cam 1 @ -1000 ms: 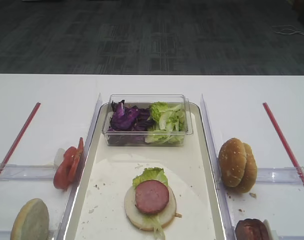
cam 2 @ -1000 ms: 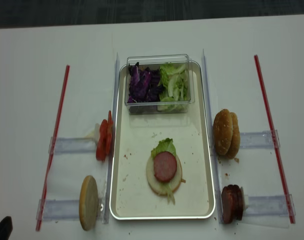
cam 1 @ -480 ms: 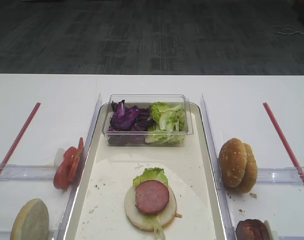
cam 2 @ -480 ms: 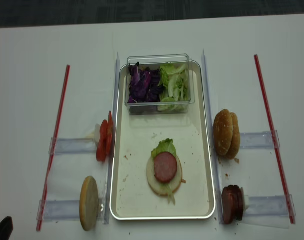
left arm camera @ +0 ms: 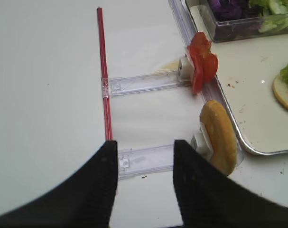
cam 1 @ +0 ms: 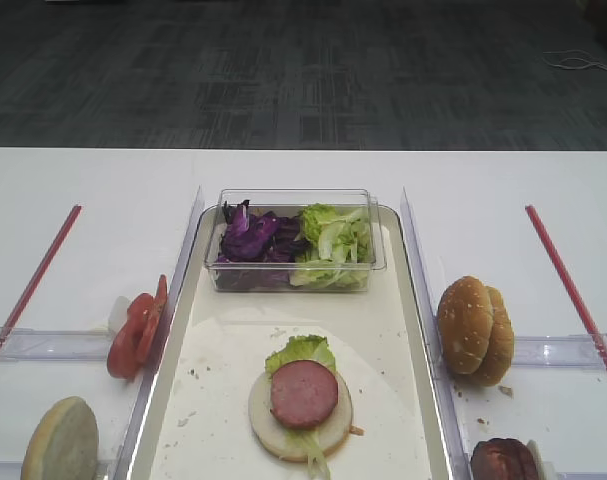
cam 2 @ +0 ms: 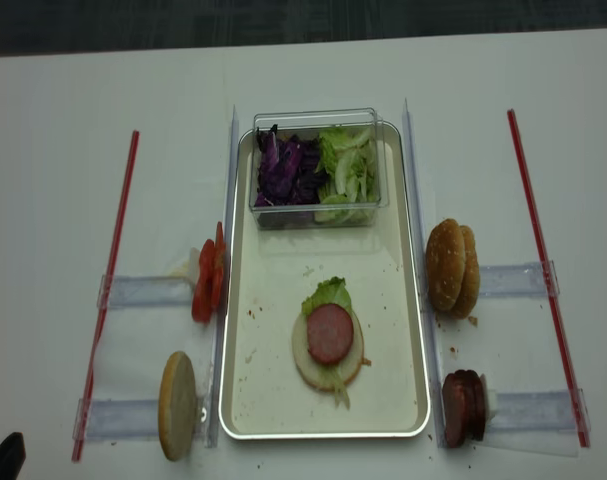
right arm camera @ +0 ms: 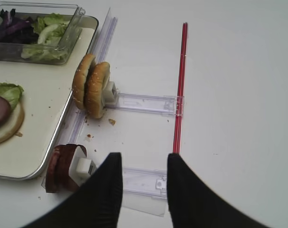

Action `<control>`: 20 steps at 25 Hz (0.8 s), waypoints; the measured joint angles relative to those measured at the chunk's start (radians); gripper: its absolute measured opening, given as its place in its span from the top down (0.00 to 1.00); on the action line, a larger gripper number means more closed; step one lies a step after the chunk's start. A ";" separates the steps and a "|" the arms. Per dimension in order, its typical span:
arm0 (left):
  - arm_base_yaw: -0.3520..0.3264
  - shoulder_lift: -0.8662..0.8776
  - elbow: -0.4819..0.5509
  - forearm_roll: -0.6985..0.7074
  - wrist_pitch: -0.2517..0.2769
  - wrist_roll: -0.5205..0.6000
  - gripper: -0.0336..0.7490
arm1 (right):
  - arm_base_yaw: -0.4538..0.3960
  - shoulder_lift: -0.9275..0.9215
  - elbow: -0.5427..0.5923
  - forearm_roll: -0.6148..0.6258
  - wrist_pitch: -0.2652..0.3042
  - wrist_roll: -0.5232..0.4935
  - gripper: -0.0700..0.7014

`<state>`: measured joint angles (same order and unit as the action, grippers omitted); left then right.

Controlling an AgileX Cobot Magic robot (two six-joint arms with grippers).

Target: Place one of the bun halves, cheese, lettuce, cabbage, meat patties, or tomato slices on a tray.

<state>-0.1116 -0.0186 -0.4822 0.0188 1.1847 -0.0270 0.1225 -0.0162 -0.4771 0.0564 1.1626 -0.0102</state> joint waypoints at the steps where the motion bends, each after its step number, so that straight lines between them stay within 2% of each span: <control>1: 0.000 0.000 0.000 0.000 0.000 0.000 0.61 | 0.000 0.000 0.004 0.000 -0.004 0.000 0.57; 17: 0.000 0.000 0.000 0.000 0.000 0.000 0.61 | 0.000 0.000 0.007 0.000 -0.004 0.000 0.58; 20: 0.000 0.000 0.000 0.000 0.000 0.000 0.61 | -0.029 0.000 0.007 0.000 -0.006 0.000 0.58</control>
<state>-0.1116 -0.0186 -0.4822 0.0188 1.1847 -0.0270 0.0937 -0.0162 -0.4705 0.0564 1.1563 -0.0102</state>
